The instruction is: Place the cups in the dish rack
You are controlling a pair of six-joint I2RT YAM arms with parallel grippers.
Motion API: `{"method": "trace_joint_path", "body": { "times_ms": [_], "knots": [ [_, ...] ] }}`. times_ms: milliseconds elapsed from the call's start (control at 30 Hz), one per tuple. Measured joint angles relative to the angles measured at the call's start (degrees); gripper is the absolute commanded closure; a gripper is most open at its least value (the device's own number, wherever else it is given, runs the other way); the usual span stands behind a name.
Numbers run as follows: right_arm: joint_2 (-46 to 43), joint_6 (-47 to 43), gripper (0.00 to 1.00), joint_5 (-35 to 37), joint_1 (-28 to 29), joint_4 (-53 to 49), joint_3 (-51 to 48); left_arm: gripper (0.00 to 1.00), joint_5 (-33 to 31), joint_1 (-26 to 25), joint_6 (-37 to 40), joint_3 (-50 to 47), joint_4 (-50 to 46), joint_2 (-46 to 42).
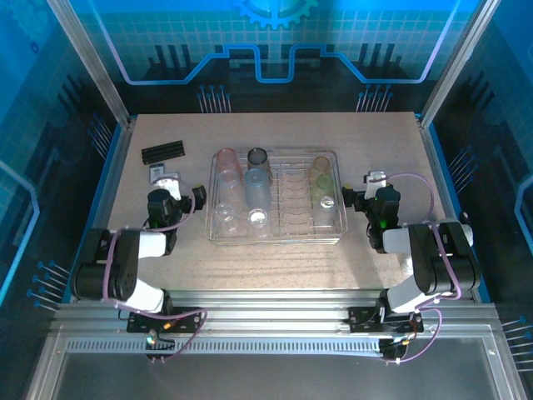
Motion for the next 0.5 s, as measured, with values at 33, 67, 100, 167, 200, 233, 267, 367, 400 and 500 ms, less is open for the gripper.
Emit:
{"method": "trace_joint_path", "body": {
  "times_ms": [33, 67, 100, 167, 200, 233, 267, 367, 400, 500],
  "knots": [
    [0.0, 0.0, 0.00, 0.0, 0.0, 0.0, 0.0, 0.01, 0.5, 0.0, 0.2, 0.0, -0.1, 0.9],
    [0.0, 0.0, 0.00, 0.0, 0.0, 0.0, 0.0, 0.00, 0.9, 0.0, 0.5, 0.0, 0.0, 1.2],
    [0.0, 0.0, 0.00, 0.0, 0.0, 0.0, 0.0, 0.01, 1.2, 0.0, 0.8, 0.0, 0.2, 1.2],
    [0.0, 0.0, 0.00, 0.1, 0.0, 0.0, 0.0, 0.01, 1.5, 0.0, 1.2, 0.1, 0.9, 1.2],
    [0.0, -0.1, 0.00, 0.2, 0.1, 0.0, 0.0, 0.01, 1.7, 0.0, 1.2, 0.2, 1.0, 1.2],
    [0.0, -0.2, 0.00, 0.3, 0.1, 0.0, 0.0, 0.01, 1.7, 0.0, 1.3, 0.3, 1.0, 1.2],
    [0.0, -0.2, 0.00, 0.3, 0.1, 0.0, 0.0, 0.01, 1.7, 0.0, 1.4, 0.3, 1.2, 1.2],
    [0.0, -0.2, 0.00, 0.4, 0.4, 0.0, 0.0, 0.00, 1.7, 0.0, 1.4, 0.3, 1.3, 1.2],
    [0.0, -0.2, 0.00, 0.4, 0.4, 0.0, 0.0, 0.01, 1.6, -0.1, 1.5, 0.3, 1.3, 1.2],
    [0.0, -1.0, 0.00, -0.7, 0.4, -0.8, 0.3, 0.01, 0.2, -1.1, 2.2, 0.5, 1.3, 1.2]
  ]
}}
